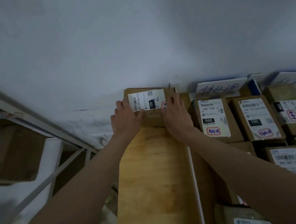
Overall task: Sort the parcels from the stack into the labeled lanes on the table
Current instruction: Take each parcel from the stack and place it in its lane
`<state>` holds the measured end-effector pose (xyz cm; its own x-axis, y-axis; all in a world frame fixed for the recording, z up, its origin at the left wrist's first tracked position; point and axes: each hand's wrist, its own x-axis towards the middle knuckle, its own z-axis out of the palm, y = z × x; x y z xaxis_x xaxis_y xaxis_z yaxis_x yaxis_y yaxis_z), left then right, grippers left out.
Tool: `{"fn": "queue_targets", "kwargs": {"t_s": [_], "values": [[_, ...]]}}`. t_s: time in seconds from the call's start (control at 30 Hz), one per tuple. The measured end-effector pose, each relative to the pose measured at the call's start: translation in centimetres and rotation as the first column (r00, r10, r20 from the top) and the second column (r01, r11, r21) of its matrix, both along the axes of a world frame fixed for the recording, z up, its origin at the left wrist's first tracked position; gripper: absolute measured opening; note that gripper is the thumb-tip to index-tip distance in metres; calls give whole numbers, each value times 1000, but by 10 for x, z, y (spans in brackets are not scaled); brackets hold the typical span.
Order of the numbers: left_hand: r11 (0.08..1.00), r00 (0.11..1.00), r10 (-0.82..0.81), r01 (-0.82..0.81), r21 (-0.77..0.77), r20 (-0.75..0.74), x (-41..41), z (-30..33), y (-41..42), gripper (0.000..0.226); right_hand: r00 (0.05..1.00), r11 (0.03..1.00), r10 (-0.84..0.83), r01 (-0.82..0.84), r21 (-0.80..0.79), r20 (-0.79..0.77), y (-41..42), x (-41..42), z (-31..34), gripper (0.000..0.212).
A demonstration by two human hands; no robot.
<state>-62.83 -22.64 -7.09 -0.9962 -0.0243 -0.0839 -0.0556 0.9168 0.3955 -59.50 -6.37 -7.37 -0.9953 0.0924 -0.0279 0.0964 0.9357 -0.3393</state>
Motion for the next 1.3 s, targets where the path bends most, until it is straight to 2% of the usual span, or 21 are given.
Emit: {"fn": "queue_targets", "kwargs": {"t_s": [0.1, 0.17, 0.23, 0.3, 0.37, 0.43, 0.47, 0.57, 0.73, 0.83, 0.93, 1.03, 1.3], "values": [[995, 996, -86, 85, 52, 13, 7, -3, -19, 73, 999, 1000, 14, -14, -3, -35, -11, 35, 0, 43], [985, 985, -172, 171, 37, 9, 7, -1, -35, 72, 995, 998, 61, -59, 30, -76, -22, 66, 0, 41], [984, 984, -176, 176, 10, 5, 10, 3, -44, 78, 989, 991, 128, -125, 38, -80, -32, 91, 3, 32], [997, 998, -63, 62, 53, 23, 21, 8, -44, 90, 993, 994, 98, -100, -31, -62, -33, 98, 9, 30], [981, 992, 86, -100, 168, 88, 40, 9, -38, 91, 1000, 981, -12, 14, -196, 14, -29, 89, 12, 37], [943, 963, 157, -213, 256, 220, 59, 1, -33, 80, 976, 900, -64, 147, -411, 209, -24, 77, 8, 44], [923, 943, 158, -247, 294, 294, 67, -4, -32, 72, 953, 864, -51, 192, -466, 299, -24, 73, 2, 44], [869, 906, 159, -317, 379, 393, 84, -12, -33, 60, 919, 833, -9, 224, -506, 393, -25, 77, -10, 40], [814, 880, 192, -390, 430, 434, 101, 1, -38, 52, 940, 815, 21, 181, -550, 341, -23, 103, 5, 39], [809, 879, 201, -398, 433, 431, 123, 19, -45, 53, 970, 876, 47, 76, -477, 240, -17, 124, 28, 36], [812, 886, 204, -390, 433, 416, 148, 47, -52, 54, 990, 916, 8, 50, -398, 143, -8, 145, 54, 36], [828, 902, 208, -368, 424, 378, 171, 82, -54, 56, 998, 967, 10, 7, -255, 66, 1, 168, 82, 37], [851, 941, 204, -307, 426, 269, 260, 168, -54, 60, 996, 1000, 3, -5, -22, -95, 16, 266, 146, 35]]}}
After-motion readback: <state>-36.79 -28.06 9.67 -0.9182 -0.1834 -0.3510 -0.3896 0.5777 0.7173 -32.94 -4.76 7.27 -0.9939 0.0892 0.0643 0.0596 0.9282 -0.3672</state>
